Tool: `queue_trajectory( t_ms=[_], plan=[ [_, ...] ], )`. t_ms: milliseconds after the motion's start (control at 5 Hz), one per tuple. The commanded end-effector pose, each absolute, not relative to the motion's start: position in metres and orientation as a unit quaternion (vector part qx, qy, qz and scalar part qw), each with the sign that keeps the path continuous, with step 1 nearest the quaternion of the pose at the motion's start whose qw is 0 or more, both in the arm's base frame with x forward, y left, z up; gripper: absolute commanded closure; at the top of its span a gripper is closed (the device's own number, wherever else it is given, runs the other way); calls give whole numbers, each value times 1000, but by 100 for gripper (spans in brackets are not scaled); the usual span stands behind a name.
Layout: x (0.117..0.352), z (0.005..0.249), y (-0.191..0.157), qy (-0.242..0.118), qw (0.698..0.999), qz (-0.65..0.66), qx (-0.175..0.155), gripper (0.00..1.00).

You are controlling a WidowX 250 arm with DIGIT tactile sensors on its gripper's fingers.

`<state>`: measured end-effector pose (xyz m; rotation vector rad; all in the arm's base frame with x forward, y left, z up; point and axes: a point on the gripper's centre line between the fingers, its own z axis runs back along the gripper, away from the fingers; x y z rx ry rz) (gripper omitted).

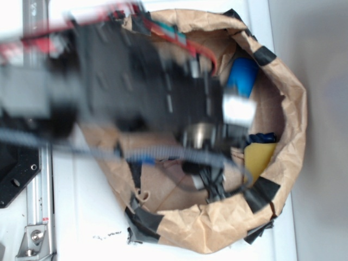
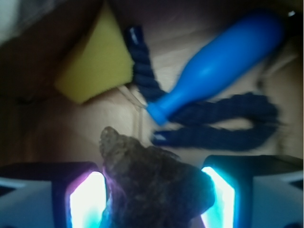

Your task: Grab the rock.

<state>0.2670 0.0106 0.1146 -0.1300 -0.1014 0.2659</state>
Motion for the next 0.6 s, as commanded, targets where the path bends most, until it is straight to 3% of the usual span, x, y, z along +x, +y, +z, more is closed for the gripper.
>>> queue_trajectory(
  t_ms=[0, 200, 400],
  plan=[
    [260, 202, 32, -107, 992, 68, -2, 100],
    [252, 196, 30, -130, 989, 38, 53, 100],
    [246, 181, 35, -118, 991, 28, 49, 100]
  ],
)
